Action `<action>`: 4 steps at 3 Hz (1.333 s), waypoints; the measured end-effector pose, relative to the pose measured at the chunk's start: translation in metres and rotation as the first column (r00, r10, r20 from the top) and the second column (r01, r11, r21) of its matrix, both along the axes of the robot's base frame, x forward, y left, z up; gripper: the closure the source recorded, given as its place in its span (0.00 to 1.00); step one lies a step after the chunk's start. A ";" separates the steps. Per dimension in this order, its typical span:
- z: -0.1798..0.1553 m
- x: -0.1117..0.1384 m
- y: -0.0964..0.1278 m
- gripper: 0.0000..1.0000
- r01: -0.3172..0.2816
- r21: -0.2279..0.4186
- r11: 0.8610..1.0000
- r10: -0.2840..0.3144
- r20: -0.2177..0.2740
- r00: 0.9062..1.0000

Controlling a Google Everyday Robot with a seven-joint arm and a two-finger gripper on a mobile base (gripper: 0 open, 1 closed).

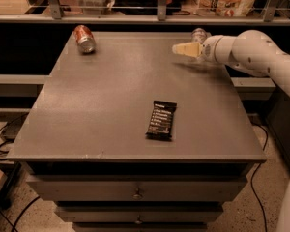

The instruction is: Move water bottle near coke can

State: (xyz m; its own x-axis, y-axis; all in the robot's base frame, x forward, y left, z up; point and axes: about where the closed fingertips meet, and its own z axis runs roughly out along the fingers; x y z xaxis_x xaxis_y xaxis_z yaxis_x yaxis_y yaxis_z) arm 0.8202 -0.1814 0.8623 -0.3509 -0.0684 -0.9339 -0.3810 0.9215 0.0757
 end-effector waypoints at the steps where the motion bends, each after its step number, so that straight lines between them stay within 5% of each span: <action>1: -0.007 0.005 -0.015 0.39 0.048 -0.002 0.999 -0.048 -0.025 0.999; 3: 0.002 0.006 -0.010 0.93 0.025 -0.067 0.997 -0.027 -0.023 0.999; 4: 0.041 -0.003 0.014 1.00 -0.077 -0.105 0.992 0.081 0.039 0.996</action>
Offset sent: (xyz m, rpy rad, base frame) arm 0.0076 -0.0330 -0.0179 -0.0464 0.0781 -0.0937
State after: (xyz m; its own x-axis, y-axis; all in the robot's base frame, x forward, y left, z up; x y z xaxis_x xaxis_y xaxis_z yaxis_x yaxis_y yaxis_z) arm 0.8171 -0.1676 0.9036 -0.3002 -0.1910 -0.9346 -0.4537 0.8904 -0.0363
